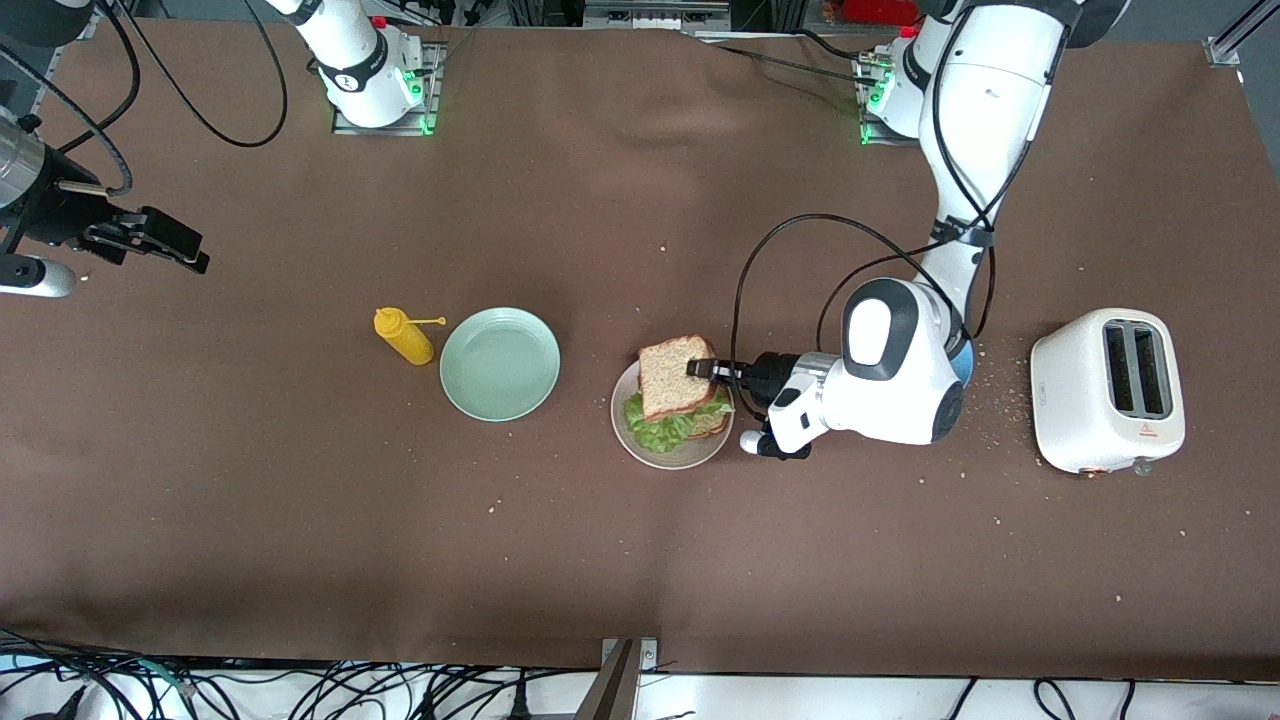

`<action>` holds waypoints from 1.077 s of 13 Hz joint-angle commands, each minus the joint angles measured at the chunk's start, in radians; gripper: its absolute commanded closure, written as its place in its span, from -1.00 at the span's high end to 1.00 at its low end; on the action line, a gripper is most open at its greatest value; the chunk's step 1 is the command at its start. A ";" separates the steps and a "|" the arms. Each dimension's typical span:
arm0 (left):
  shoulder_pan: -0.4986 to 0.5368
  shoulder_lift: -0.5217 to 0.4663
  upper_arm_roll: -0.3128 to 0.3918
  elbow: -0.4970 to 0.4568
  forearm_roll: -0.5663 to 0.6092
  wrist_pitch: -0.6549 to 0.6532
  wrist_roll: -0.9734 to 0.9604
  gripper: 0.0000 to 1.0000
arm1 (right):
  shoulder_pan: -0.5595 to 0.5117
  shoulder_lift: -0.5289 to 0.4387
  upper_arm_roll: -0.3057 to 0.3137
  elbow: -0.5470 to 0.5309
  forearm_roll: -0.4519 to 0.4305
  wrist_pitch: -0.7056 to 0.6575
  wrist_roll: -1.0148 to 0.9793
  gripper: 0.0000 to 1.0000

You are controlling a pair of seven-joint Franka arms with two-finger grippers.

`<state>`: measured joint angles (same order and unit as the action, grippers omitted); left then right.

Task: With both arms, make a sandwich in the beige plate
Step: 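Carry the bread slice onto the lettuce with the left gripper and release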

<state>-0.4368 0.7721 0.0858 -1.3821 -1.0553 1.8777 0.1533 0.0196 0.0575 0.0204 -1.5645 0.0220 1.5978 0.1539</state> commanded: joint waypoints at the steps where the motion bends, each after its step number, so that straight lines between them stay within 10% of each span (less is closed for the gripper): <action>1: -0.037 0.039 0.014 0.026 -0.057 0.061 -0.009 -1.00 | -0.007 -0.013 0.003 -0.014 0.010 0.008 -0.007 1.00; 5: -0.043 0.064 0.015 0.023 -0.051 0.077 -0.003 -0.93 | -0.007 -0.013 0.003 -0.014 0.001 0.014 -0.005 1.00; 10: -0.036 0.081 0.022 0.017 -0.045 0.078 0.000 0.66 | -0.007 -0.018 0.001 -0.014 0.003 0.013 -0.005 1.00; 14: -0.031 0.076 0.066 0.014 -0.023 0.077 -0.012 0.98 | -0.007 -0.039 -0.013 -0.051 -0.002 0.065 -0.010 1.00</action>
<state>-0.4681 0.8452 0.1267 -1.3821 -1.0763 1.9554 0.1500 0.0184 0.0520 0.0076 -1.5657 0.0215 1.6135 0.1530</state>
